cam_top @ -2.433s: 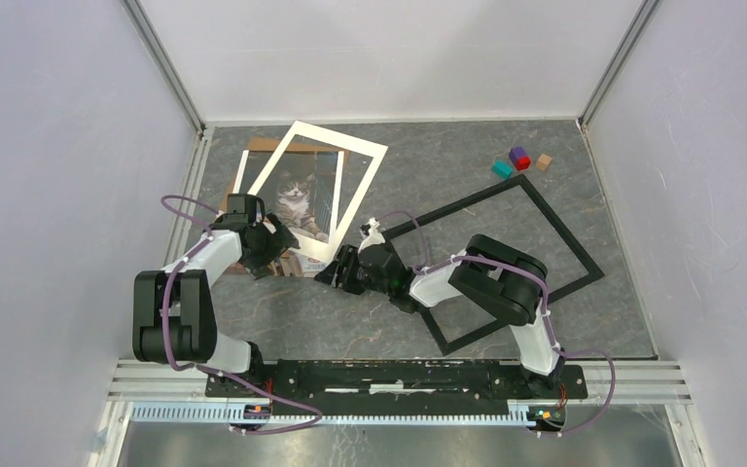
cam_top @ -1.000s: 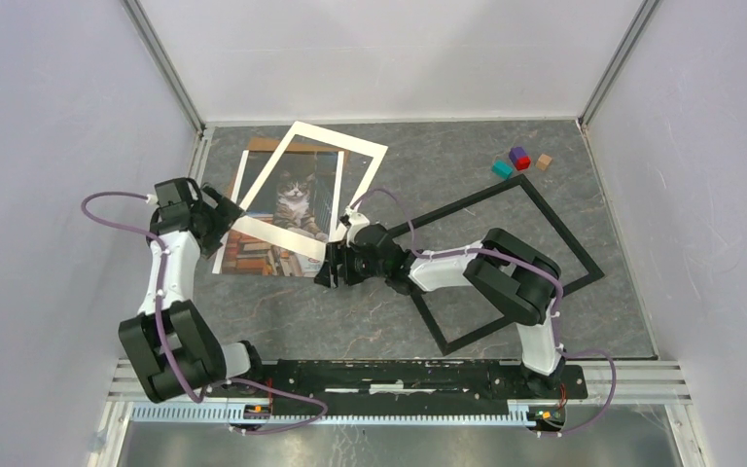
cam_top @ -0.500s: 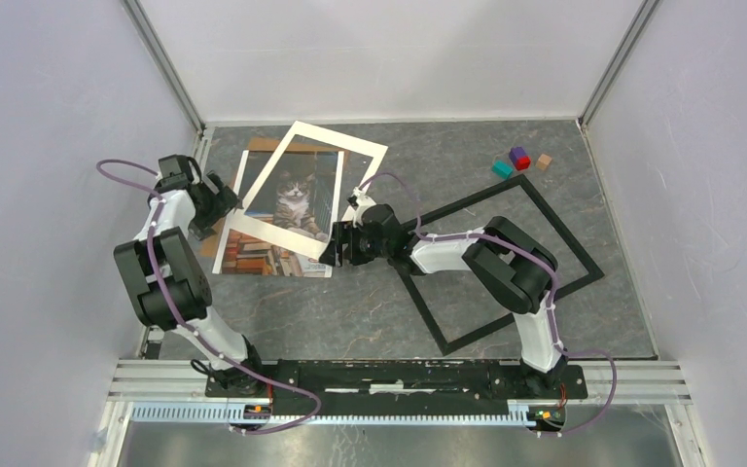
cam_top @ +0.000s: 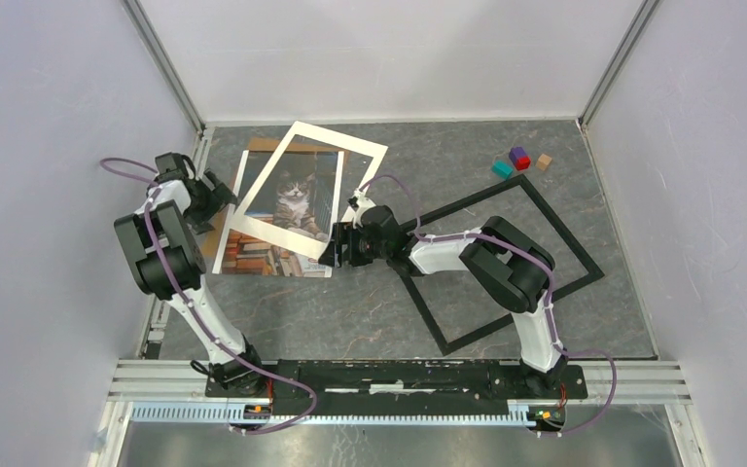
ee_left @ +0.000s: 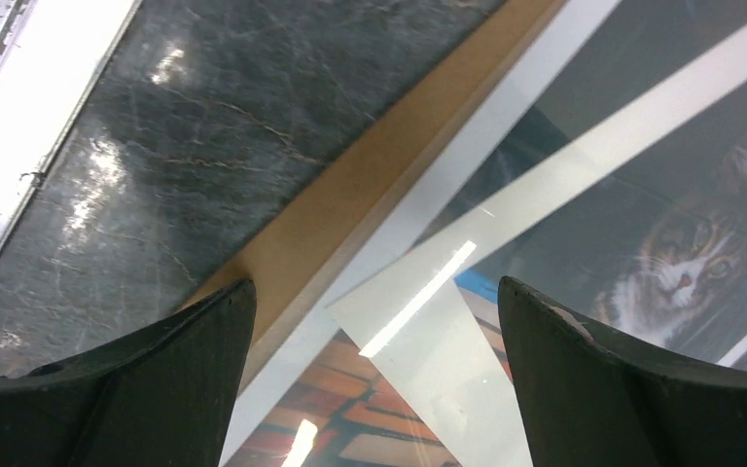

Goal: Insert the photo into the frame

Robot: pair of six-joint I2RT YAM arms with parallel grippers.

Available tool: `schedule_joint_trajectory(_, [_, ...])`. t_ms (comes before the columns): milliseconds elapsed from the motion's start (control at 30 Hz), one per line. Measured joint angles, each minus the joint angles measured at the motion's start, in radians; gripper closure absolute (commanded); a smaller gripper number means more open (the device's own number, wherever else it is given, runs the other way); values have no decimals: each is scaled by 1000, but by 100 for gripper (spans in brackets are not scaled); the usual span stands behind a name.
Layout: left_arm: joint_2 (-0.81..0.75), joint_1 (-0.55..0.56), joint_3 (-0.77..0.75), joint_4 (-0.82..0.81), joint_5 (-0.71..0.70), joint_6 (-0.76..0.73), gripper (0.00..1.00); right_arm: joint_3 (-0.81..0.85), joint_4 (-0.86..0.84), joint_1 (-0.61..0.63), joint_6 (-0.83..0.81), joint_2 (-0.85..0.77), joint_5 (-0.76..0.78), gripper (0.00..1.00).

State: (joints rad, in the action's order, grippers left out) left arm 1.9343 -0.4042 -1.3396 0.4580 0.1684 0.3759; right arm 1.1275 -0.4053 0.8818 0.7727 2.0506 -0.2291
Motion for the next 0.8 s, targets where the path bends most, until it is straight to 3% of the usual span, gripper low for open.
schedule_joint_trajectory(333, [-5, -31, 46, -58, 52, 41, 0, -2, -25, 0, 60, 8, 2, 23])
schedule_joint_trajectory(800, [-77, -30, 132, -12, 77, 92, 0, -79, -156, 0, 174, 11, 1, 23])
